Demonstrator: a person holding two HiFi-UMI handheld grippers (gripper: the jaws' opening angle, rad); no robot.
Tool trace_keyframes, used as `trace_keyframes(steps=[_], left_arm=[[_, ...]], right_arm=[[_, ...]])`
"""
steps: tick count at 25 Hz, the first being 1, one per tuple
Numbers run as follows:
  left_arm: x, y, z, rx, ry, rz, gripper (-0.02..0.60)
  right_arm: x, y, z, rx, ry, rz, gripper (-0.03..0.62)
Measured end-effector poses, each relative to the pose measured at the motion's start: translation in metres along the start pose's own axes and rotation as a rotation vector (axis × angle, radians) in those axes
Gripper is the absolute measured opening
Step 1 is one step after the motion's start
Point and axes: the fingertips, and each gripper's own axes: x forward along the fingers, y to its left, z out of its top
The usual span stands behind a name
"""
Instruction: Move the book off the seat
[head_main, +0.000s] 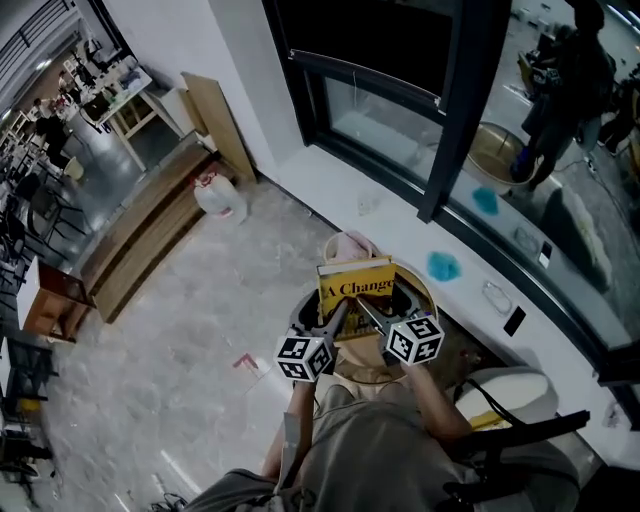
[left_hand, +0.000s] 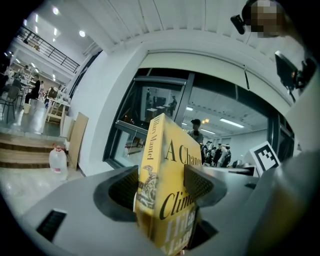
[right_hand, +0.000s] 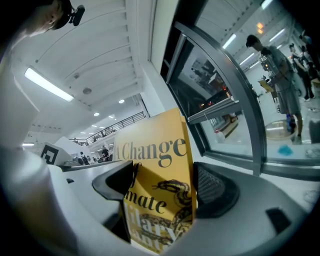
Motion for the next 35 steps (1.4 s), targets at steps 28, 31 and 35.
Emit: trace_keyframes(steps=[28, 31, 35], left_arm=[[0.082, 0.107, -0.346, -0.299, 0.45, 0.049, 0.299], [0.085, 0.111, -0.384, -0.308, 0.495, 0.047, 0.299], [0.092, 0.124, -0.433, -0.324, 0.532, 0.062, 0.299]], right_arm=[[0.031, -0.172, -0.33, 0.379, 0.404, -0.314, 0.385], [0.026, -0.186, -0.367, 0.413, 0.42, -0.35, 0.385], [0.028, -0.207, -0.412, 0.437, 0.44, -0.38, 0.385]])
